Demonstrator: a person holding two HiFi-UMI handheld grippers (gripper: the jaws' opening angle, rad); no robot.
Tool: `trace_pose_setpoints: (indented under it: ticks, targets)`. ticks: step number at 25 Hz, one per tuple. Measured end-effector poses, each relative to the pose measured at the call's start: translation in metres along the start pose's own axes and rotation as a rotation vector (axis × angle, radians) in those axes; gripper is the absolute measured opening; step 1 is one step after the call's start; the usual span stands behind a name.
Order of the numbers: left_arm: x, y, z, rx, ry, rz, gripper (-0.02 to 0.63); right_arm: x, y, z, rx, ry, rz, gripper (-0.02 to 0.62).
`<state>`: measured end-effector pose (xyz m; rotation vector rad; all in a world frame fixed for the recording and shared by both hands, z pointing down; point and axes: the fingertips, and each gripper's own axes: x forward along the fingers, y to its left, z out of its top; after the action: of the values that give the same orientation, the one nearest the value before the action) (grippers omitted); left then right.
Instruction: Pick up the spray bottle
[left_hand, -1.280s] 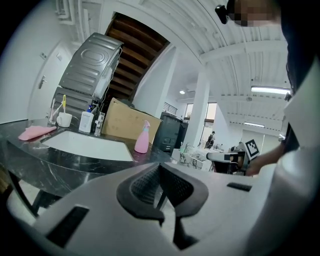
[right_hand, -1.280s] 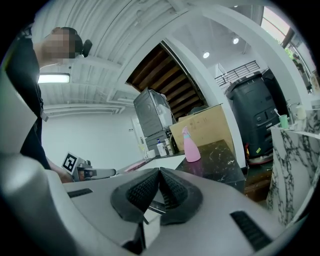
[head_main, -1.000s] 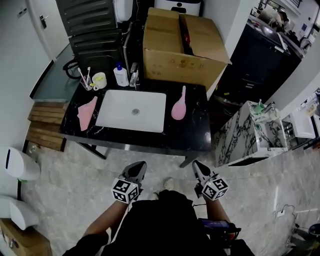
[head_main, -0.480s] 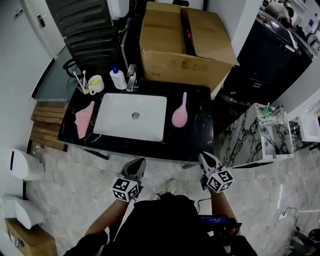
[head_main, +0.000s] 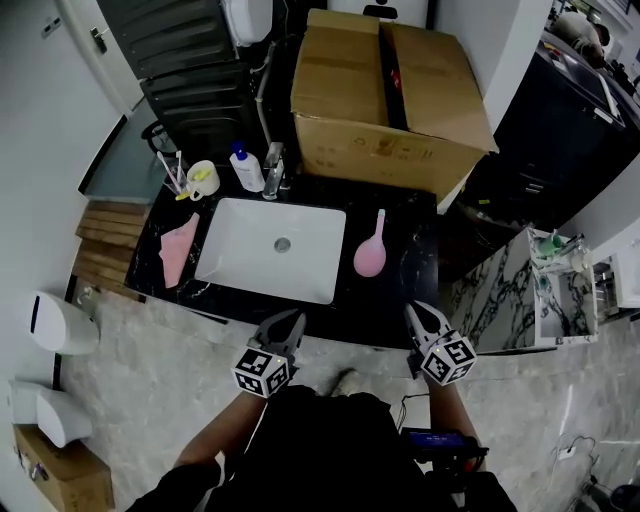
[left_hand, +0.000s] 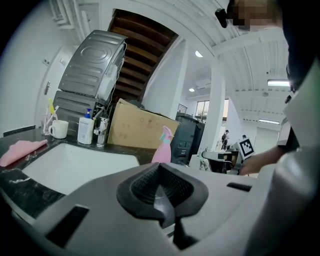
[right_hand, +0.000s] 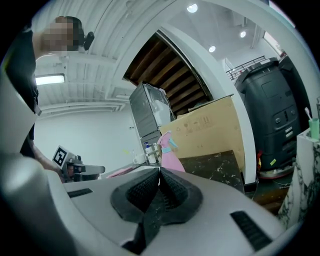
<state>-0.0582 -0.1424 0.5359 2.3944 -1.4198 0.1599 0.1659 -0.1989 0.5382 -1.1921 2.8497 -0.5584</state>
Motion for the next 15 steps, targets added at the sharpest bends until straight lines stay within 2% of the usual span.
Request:
trace_pose_setpoints:
  ticks: [6,15]
  targets:
    - [0.013,0.016,0.012,0.008,0.009,-0.028,0.008,0.025,0.001,-0.001,0.002,0.019,0.0,0.026]
    - [0.026,0.062,0.032,0.015,0.017,-0.122,0.008,0.066,0.015,0.014,-0.013,-0.018,-0.095,0.026]
